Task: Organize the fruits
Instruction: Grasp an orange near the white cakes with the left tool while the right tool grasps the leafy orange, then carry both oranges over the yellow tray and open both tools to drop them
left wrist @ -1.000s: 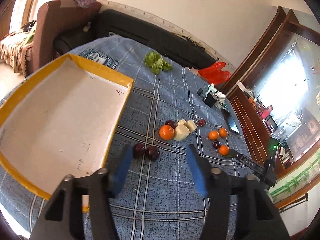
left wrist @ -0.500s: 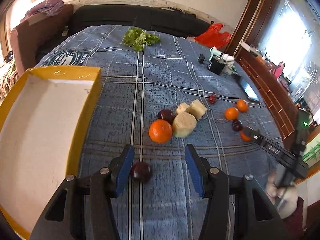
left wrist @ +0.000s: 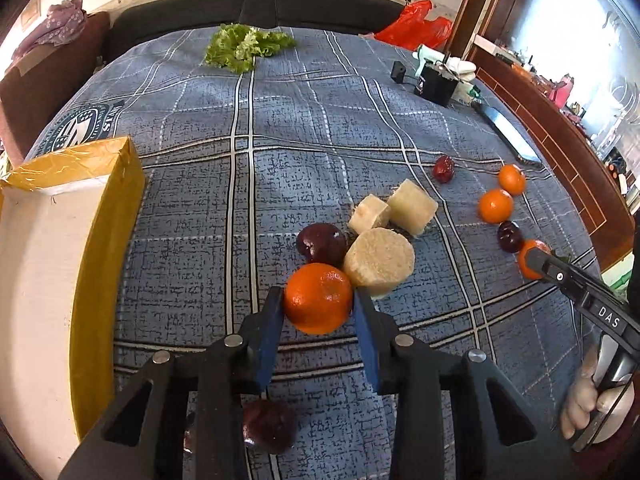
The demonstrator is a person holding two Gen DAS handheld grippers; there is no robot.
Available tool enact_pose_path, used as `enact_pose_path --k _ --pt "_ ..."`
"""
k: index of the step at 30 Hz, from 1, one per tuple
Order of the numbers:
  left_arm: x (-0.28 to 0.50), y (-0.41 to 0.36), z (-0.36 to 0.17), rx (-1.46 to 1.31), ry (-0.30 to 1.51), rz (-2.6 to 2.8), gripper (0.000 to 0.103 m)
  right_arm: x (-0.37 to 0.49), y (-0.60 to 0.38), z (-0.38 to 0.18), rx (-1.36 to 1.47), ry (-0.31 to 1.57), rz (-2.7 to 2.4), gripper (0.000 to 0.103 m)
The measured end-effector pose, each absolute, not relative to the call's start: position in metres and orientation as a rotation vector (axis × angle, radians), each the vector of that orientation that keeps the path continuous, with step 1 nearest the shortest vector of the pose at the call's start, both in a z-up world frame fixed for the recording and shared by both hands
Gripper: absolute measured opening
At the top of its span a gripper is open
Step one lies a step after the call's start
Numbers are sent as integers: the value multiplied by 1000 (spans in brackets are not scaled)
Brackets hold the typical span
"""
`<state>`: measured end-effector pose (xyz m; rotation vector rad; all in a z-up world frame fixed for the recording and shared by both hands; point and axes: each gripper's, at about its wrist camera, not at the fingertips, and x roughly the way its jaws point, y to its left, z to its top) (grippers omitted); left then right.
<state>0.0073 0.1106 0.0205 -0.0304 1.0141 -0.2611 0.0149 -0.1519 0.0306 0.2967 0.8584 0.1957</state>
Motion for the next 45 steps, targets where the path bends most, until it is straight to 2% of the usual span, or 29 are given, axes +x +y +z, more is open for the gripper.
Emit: enact_pose_path --k 3,10,17,20,26,30,38,45 --pt "1 110 23 -33 995 -252 33 16 -152 29 298 868 195 41" --pt "-28 125 49 -129 915 -223 33 14 -153 31 299 861 188 40" --pt "-73 182 80 -293 838 -154 33 0 -145 45 228 790 152 40" --pt "-89 206 88 -269 807 -69 33 -12 -134 60 181 753 131 40" --pt "-118 271 91 -328 756 61 33 -45 -75 109 180 702 325 40" --pt "-136 317 83 -378 742 178 34 -56 0 131 170 725 547 41" --pt "-148 369 51 -478 771 242 34 -71 159 94 44 909 817 41" --pt "-154 390 44 -527 768 211 34 -65 215 49 -89 1001 810 41"
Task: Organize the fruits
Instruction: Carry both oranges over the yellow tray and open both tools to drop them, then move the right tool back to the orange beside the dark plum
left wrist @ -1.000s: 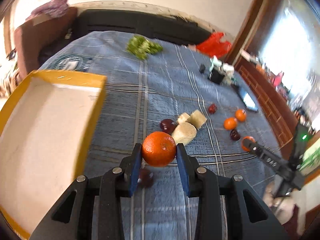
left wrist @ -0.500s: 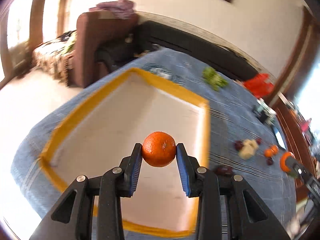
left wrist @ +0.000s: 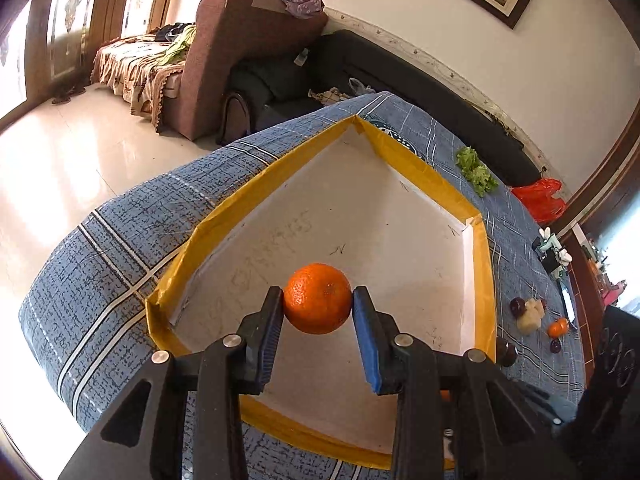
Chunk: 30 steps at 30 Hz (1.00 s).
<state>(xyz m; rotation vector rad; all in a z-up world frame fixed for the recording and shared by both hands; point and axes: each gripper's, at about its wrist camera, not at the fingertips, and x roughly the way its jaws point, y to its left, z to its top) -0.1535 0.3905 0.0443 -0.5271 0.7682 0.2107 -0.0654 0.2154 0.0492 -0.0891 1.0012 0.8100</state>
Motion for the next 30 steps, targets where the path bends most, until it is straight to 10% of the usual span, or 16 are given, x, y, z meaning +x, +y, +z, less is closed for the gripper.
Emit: enact_pose_path --k 5,13,30 --pt "-158 394 54 -547 736 195 40 -72 227 45 -134 980 801 42" --pt "-174 374 92 -499 660 228 80 -77 198 70 -50 919 754 43" --pt "-228 263 241 -326 439 -56 81 -84 -75 227 212 604 386 44"
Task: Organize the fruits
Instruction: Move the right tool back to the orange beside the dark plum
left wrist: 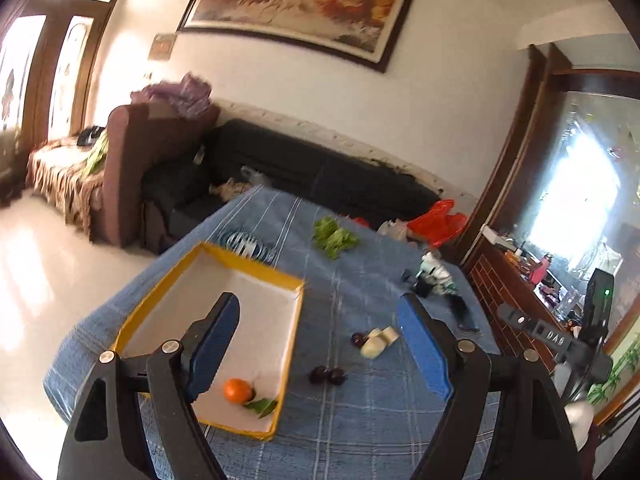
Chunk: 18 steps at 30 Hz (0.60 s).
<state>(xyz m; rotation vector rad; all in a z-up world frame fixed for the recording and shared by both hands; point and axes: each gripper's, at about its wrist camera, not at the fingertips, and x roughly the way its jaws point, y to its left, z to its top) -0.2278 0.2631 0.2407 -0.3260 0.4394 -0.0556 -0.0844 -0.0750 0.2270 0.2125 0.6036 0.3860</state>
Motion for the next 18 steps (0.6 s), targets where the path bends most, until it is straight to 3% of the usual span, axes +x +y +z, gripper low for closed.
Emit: enact_pose_path --k 4,13,18 --pt "-228 249 282 -340 397 -112 81 -100 -129 284 252 508 323 50" --pt "-208 229 371 -425 364 -252 81 -110 -210 385 301 448 181 50" --pt "-213 214 391 -380 339 -266 85 -108 -224 412 243 451 92 64"
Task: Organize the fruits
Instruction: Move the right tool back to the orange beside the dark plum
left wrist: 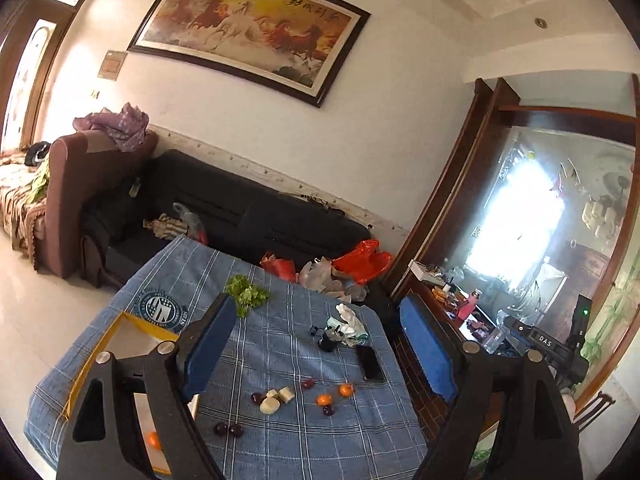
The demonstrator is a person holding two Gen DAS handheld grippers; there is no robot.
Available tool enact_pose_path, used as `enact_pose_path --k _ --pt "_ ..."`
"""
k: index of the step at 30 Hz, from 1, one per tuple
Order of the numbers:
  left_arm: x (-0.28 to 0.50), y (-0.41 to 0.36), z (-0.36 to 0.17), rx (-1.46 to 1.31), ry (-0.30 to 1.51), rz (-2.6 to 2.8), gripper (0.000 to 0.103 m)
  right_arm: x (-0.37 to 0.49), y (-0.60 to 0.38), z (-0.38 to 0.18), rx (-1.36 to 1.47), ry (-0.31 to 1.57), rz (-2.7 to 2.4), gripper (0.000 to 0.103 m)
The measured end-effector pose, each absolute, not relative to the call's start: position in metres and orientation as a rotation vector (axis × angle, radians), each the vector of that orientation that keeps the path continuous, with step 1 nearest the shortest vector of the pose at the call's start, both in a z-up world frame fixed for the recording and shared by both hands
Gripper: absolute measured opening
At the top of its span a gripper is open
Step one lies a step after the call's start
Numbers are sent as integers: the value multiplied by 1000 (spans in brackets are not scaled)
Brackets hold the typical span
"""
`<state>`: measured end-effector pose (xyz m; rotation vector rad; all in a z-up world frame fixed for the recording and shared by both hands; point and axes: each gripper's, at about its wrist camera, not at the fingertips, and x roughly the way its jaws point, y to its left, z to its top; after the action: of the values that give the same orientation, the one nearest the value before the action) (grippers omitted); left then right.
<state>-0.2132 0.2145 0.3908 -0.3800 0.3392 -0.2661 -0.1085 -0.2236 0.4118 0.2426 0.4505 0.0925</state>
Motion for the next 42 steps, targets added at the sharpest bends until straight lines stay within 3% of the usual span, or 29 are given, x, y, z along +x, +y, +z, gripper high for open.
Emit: enact_pose_path --k 7,17,21,31,42 --pt "-195 207 335 -354 449 -281 85 -90 -198 327 201 560 142 64" --pt "-132 235 196 -348 683 -108 85 -42 -149 159 257 782 279 64" --pt "-113 231 155 -391 720 -60 78 -12 -133 111 283 866 298 64" --pt "-66 184 114 -318 791 25 77 19 -108 77 268 668 222 64" --pt "-58 182 110 -318 828 -46 77 13 -134 55 253 667 69 64"
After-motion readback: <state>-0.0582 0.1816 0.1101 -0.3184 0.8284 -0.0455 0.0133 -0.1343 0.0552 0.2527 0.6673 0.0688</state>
